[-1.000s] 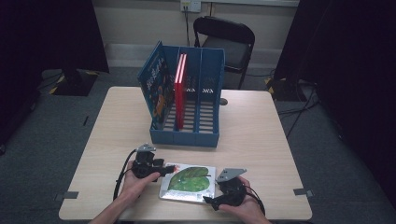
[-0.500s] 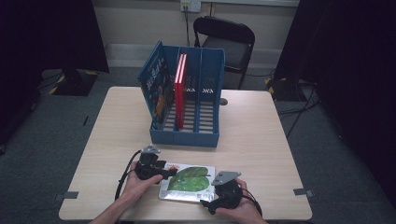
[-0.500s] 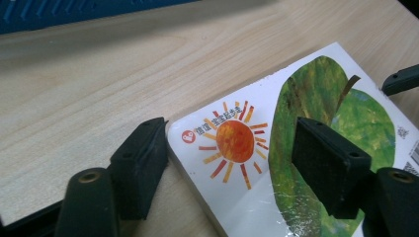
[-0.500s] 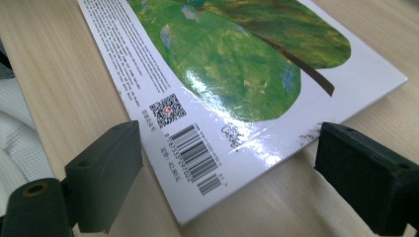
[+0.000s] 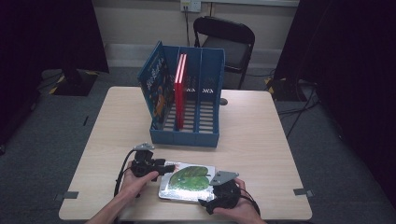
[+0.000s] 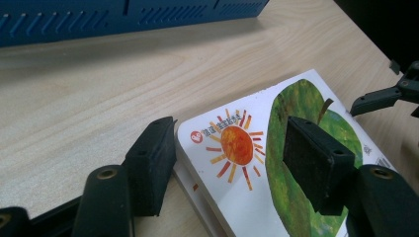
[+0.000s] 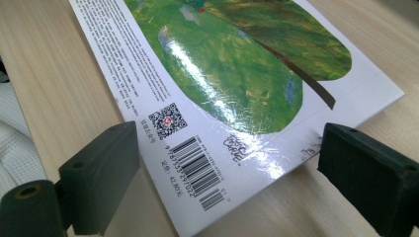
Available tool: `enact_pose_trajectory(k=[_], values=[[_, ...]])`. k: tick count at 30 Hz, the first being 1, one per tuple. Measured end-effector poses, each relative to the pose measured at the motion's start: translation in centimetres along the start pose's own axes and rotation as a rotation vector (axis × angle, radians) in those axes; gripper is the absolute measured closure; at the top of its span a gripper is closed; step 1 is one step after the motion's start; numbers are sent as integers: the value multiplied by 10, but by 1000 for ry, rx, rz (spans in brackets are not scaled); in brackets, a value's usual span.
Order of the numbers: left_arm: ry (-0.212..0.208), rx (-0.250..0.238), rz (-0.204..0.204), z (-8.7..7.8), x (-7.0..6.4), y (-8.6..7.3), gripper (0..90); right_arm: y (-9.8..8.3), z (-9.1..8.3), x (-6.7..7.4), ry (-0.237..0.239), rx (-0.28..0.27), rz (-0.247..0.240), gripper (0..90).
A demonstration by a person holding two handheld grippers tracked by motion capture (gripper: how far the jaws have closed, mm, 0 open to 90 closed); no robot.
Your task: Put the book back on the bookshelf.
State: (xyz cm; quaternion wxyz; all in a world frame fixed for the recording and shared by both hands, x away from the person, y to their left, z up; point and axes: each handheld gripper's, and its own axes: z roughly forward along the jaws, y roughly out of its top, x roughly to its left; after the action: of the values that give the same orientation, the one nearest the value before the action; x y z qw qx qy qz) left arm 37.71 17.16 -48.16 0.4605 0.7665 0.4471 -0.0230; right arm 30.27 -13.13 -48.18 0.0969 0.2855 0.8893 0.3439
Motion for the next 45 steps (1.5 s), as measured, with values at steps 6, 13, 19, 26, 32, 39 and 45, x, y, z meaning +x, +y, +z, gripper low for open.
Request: enact_pose_trajectory(k=[6, 13, 19, 26, 32, 39, 45], values=[[-11, -2, -10, -3, 0, -1, 374, 0, 1, 0, 2, -7, 2, 78], [-22, -9, -20, -6, 0, -1, 366, 0, 1, 0, 6, -9, 1, 66], [-38, -21, -32, -7, 1, 2, 361, 0, 2, 3, -12, 3, -35, 56], [-37, -17, -47, -6, 2, 1, 362, -2, 3, 5, -28, 5, -58, 55], [-62, -43, -67, -10, 2, 2, 370, -2, 2, 4, -16, -3, -40, 53], [-60, -40, -65, -10, 2, 2, 376, -2, 2, 2, -4, -9, -31, 53], [-22, 29, -48, -3, 5, -4, 382, -3, 3, 4, -17, -1, -39, 53]])
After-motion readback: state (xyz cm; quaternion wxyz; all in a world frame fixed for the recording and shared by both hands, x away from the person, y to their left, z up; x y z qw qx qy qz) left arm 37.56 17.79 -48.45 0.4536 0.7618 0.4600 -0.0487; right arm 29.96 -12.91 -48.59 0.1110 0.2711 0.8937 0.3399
